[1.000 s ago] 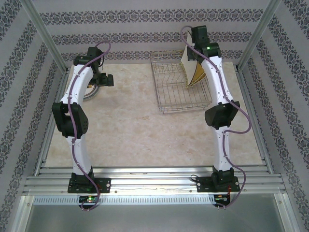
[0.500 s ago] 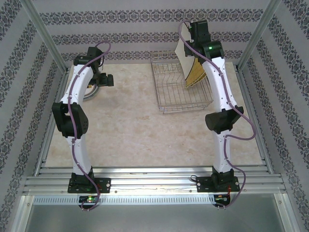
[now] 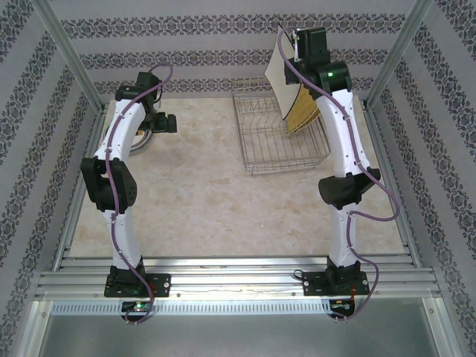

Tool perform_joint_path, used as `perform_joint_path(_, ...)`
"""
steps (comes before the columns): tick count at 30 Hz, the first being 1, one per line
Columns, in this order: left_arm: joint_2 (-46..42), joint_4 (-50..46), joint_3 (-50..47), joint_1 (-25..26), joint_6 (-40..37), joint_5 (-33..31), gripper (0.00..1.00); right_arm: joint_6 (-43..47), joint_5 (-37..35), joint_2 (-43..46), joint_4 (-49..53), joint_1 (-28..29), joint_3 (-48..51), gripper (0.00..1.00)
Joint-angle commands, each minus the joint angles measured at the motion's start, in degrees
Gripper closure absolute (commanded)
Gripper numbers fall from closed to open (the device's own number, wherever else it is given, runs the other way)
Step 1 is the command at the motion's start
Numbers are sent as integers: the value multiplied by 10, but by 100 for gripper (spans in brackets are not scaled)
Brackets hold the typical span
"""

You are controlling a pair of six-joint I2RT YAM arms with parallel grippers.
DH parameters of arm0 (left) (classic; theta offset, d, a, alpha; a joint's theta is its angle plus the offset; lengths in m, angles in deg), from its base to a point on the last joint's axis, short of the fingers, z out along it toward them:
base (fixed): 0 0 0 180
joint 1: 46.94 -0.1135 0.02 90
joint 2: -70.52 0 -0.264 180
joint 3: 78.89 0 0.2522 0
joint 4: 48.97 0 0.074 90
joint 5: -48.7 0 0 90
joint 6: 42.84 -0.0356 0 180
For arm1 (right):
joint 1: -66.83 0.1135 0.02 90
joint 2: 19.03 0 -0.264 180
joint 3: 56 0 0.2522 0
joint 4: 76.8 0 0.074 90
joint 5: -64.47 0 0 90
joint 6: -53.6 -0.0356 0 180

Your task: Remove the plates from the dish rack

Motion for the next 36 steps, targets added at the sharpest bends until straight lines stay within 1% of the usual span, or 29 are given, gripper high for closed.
perform_joint_path(1,-5,-10,16,6,6,-10,0,-39,60,60,-72,-2,-7,100)
perform_joint_path(4,-5,-10,16,7,6,-11,0,-71,134,85,-95,-13,41,100)
perform_joint_path(6,-5,-10,15,6,5,-11,0,-91,186,110,-136,-20,101,100)
perform_joint_path(9,-5,-8,12,7,4,-12,0,-115,233,141,-194,-29,182,100)
perform_joint_path(11,-5,-8,12,6,4,-12,0,-151,285,161,-240,-41,238,100)
perform_joint_path(15,-4,-5,13,6,3,-13,0,-237,382,204,-362,-65,368,100)
perform_joint_path(19,-3,-4,14,6,1,-13,0,-361,476,239,-539,-91,510,100)
perform_joint_path(22,-3,-3,16,5,0,-15,0,-447,508,256,-657,-104,611,100)
perform_joint_path(28,2,-1,20,6,0,-18,0,-571,531,262,-849,-113,769,100)
perform_joint_path(31,4,0,20,6,-2,-18,0,-592,536,257,-893,-110,810,100)
perform_joint_path(34,5,2,22,7,-1,-16,0,-594,536,256,-904,-107,826,100)
perform_joint_path(36,4,7,21,6,-2,-3,0,-594,536,258,-907,-106,833,100)
